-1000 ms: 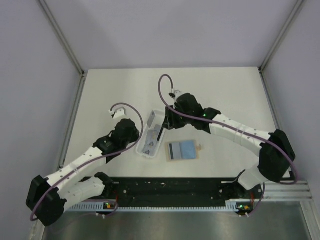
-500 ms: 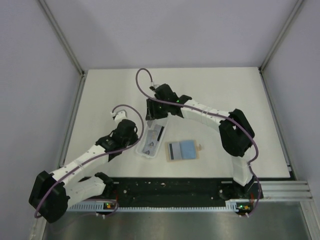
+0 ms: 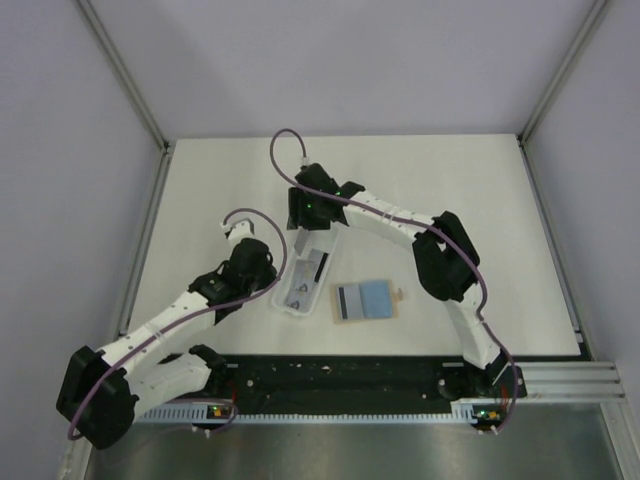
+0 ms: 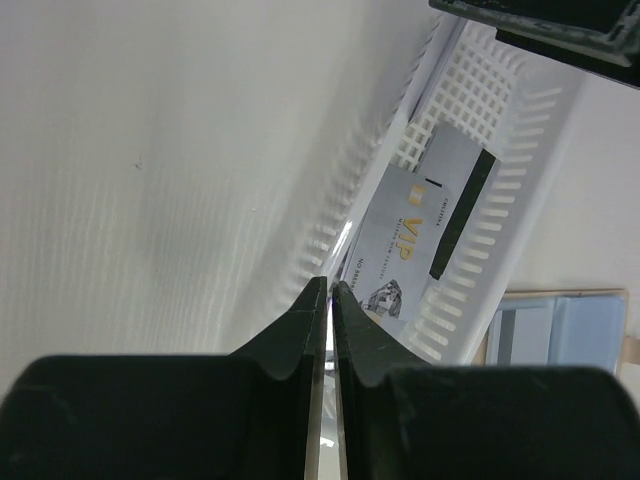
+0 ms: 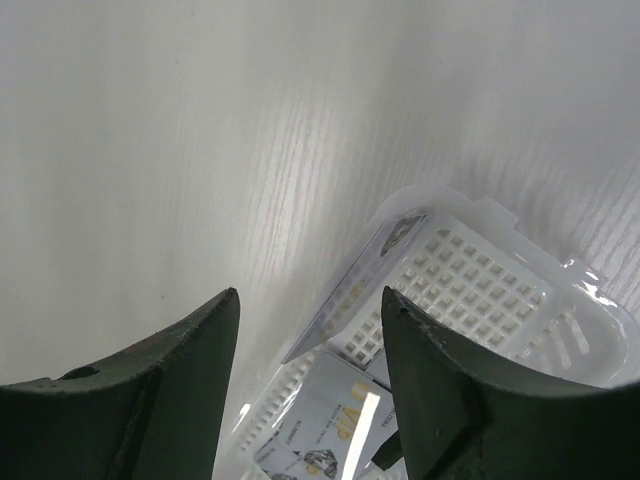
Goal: Put the credit cards into the card holder
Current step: Pick up the credit card from the storage box.
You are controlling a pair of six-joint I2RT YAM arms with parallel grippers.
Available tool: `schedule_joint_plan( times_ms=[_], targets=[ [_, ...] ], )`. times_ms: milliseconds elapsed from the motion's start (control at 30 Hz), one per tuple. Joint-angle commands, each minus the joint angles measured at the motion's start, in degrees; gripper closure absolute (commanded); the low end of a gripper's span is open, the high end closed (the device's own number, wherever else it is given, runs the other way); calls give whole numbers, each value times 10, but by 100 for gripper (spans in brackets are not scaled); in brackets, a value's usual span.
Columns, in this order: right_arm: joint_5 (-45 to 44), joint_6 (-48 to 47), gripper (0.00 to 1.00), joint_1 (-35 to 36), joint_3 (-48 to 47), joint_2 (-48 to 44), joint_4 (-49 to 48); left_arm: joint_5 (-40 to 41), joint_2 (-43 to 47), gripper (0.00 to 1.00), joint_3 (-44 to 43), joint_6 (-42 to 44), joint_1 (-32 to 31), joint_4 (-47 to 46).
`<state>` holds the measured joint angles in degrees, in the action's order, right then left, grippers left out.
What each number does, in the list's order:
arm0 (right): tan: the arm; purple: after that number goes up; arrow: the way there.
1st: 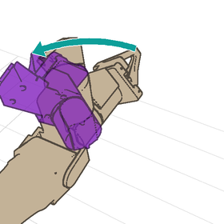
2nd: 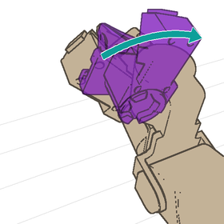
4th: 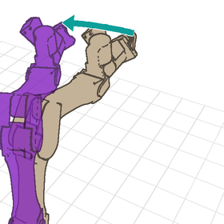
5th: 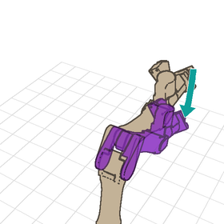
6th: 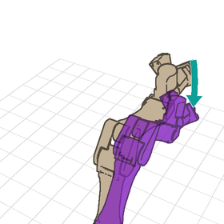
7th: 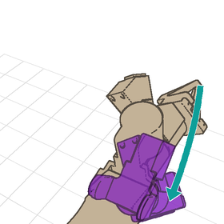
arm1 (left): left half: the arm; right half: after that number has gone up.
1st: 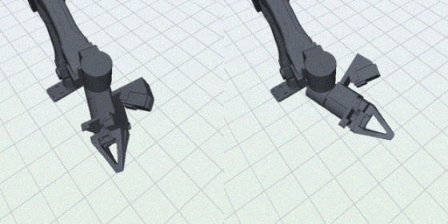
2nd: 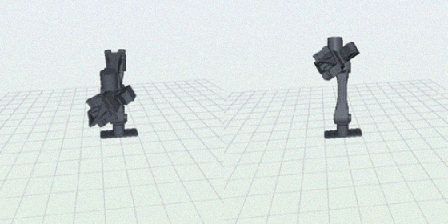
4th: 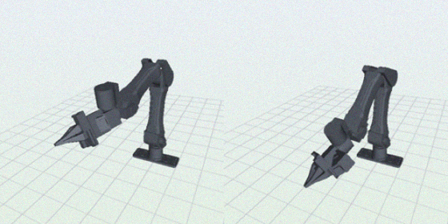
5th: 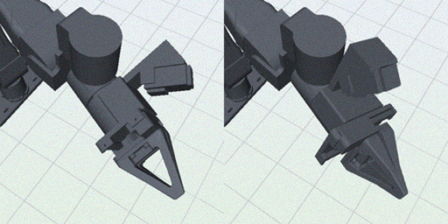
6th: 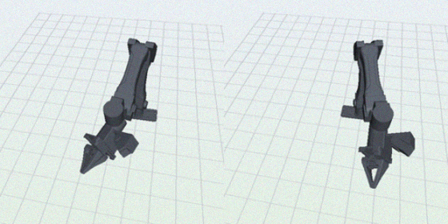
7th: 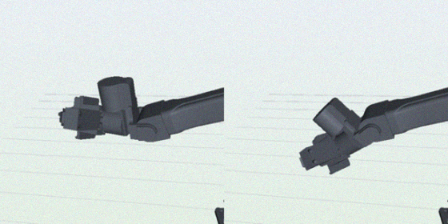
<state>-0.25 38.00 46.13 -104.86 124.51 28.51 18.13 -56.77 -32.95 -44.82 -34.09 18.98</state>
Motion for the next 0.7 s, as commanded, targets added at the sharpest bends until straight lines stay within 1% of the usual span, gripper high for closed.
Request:
schedule_joint_plan(
  times_ms=[0, 67, 200, 300, 500, 667],
  targets=[
    [-19, 17, 43, 5, -39, 26, 17, -9, 8, 89, -1, 10, 5, -24],
    [-22, 18, 47, 6, -40, 29, 18, -12, 8, 89, 2, 8, 5, -25],
    [-29, 17, 63, 5, -33, 30, 18, -16, 7, 89, 8, 8, 7, -32],
    [-31, 18, 73, 5, -28, 30, 19, -19, 2, 90, 9, 8, 8, -33],
    [-35, 17, 87, 5, -13, 19, 17, -20, 0, 91, 11, 7, 8, -34],
    [-35, 16, 94, 3, 0, 8, 18, -21, -1, 92, 11, 8, 10, -35]
  ],
)
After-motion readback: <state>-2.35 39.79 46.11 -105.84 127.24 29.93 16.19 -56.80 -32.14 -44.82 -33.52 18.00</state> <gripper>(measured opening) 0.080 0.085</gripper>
